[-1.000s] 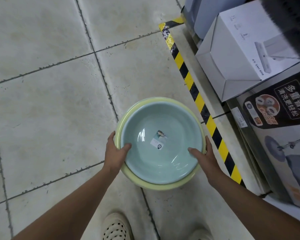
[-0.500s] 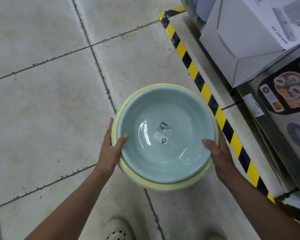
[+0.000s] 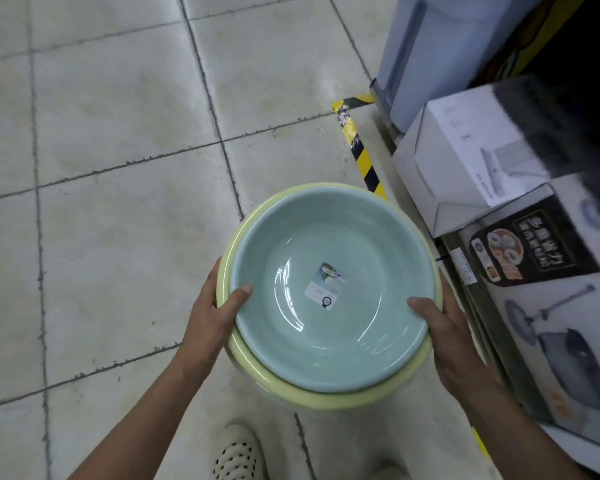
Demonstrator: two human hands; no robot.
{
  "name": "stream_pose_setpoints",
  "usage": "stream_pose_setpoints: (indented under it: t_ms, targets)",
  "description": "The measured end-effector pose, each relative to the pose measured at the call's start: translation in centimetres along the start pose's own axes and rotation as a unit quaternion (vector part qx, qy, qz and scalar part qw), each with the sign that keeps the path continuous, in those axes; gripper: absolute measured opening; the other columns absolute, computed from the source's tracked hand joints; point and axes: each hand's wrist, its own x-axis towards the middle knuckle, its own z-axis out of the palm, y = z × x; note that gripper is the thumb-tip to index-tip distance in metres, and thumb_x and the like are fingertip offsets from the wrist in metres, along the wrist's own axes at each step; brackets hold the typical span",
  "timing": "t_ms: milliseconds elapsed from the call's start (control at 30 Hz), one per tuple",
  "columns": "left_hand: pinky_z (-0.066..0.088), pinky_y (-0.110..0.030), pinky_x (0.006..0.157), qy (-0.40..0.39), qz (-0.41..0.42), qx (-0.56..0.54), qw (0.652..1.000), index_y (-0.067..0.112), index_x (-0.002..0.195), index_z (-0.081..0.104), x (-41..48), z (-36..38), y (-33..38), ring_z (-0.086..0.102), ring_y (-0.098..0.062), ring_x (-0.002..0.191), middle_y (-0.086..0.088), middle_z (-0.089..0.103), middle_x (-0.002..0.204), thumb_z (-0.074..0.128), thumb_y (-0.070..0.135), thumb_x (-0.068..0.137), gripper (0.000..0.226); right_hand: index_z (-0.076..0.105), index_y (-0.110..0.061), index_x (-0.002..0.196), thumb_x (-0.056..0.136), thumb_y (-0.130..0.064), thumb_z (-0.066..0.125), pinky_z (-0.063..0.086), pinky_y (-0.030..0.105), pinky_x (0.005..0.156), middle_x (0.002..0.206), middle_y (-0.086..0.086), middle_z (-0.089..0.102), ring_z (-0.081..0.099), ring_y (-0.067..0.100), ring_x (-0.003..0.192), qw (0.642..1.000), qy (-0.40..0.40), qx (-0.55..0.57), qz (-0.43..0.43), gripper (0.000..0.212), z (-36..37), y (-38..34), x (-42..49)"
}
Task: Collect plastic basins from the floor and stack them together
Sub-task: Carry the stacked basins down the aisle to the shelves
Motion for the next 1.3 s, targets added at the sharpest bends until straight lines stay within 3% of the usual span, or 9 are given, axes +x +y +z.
stream_pose_setpoints:
  t_ms: [133,233,333,567,700,833,967,1100,1300]
  targets:
    - [0.056,-0.038,0.085,0.040,-0.010,-0.013,0.999,0.053,0.130,0.050,-4.7,-3.6,9.0,0.067,-0.009,0.103,0.018,0.067,0.117,0.062,0.042,0.077,0.055,0.056,-0.040,0.129,0.083,-0.019,0.067,0.051,0.048,0.096,0.126,-0.001,0.064,0.064,0.021,0.113,0.999,-0.027,-0.031,0.002,0.052,2.1,-9.8,-4.6]
    - [0.056,-0.037,0.085,0.058,-0.011,-0.024,0.998,0.051,0.130,0.051,-8.9,-6.8,16.4,0.067,-0.011,0.104,0.014,0.067,0.119,0.064,0.040,0.079,0.054,0.060,-0.052,0.117,0.070,-0.032,0.069,0.055,0.043,0.089,0.126,0.001,0.062,0.064,0.021,0.109,0.998,-0.039,-0.043,-0.001,0.052,4.6,-17.7,-8.3]
    - [0.056,-0.034,0.083,0.087,-0.008,-0.036,0.995,0.049,0.130,0.053,-13.9,-11.1,24.7,0.068,-0.012,0.103,0.014,0.069,0.115,0.065,0.031,0.086,0.049,0.063,-0.059,0.098,0.082,-0.018,0.068,0.055,0.030,0.078,0.112,-0.008,0.068,0.066,0.016,0.102,0.995,-0.073,-0.057,-0.026,0.044,7.4,-26.7,-13.0]
    - [0.055,-0.041,0.090,0.143,0.023,-0.064,0.987,0.052,0.116,0.059,-25.9,-21.9,42.4,0.068,-0.016,0.104,0.012,0.072,0.110,0.065,0.034,0.082,0.040,0.061,-0.042,0.115,0.088,-0.016,0.063,0.052,0.035,0.085,0.105,-0.015,0.072,0.066,0.013,0.102,0.981,-0.158,-0.080,-0.082,0.037,14.8,-46.5,-24.4]
    - [0.056,-0.040,0.088,0.182,0.028,-0.098,0.978,0.045,0.120,0.060,-31.0,-27.7,49.1,0.069,-0.015,0.102,0.009,0.072,0.112,0.066,0.034,0.084,0.039,0.062,-0.044,0.107,0.090,-0.011,0.060,0.054,0.027,0.076,0.093,-0.022,0.073,0.068,0.001,0.086,0.970,-0.199,-0.084,-0.110,0.037,20.0,-55.1,-29.8]
    - [0.054,-0.030,0.078,0.218,0.049,-0.137,0.965,0.039,0.125,0.058,-34.0,-32.7,53.0,0.070,-0.012,0.099,0.010,0.072,0.111,0.067,0.033,0.084,0.042,0.063,-0.040,0.114,0.082,-0.025,0.062,0.056,0.047,0.087,0.107,-0.004,0.073,0.069,0.022,0.100,0.960,-0.231,-0.095,-0.129,0.036,25.1,-60.1,-33.5]
    - [0.053,-0.023,0.069,0.241,0.068,-0.152,0.956,0.038,0.126,0.057,-34.2,-36.5,55.8,0.071,-0.007,0.092,0.013,0.072,0.106,0.066,0.030,0.086,0.042,0.064,-0.039,0.114,0.085,-0.021,0.060,0.056,0.037,0.077,0.106,-0.003,0.073,0.069,0.021,0.096,0.961,-0.231,-0.069,-0.135,0.034,29.9,-62.8,-34.7]
    - [0.055,-0.029,0.072,0.239,0.072,-0.160,0.955,0.033,0.125,0.060,-32.1,-40.1,57.9,0.072,-0.014,0.095,0.006,0.074,0.109,0.067,0.032,0.084,0.042,0.064,-0.037,0.114,0.085,-0.020,0.060,0.055,0.035,0.073,0.107,0.000,0.073,0.069,0.022,0.095,0.960,-0.241,-0.061,-0.125,0.034,34.3,-65.0,-33.9]
    - [0.055,-0.031,0.074,0.256,0.073,-0.181,0.947,0.035,0.117,0.065,-25.0,-44.0,61.6,0.073,-0.014,0.093,0.008,0.075,0.104,0.066,0.028,0.087,0.031,0.062,-0.038,0.117,0.088,-0.019,0.059,0.056,0.039,0.080,0.110,-0.004,0.072,0.069,0.019,0.099,0.952,-0.274,-0.072,-0.116,0.035,41.1,-68.6,-28.3]
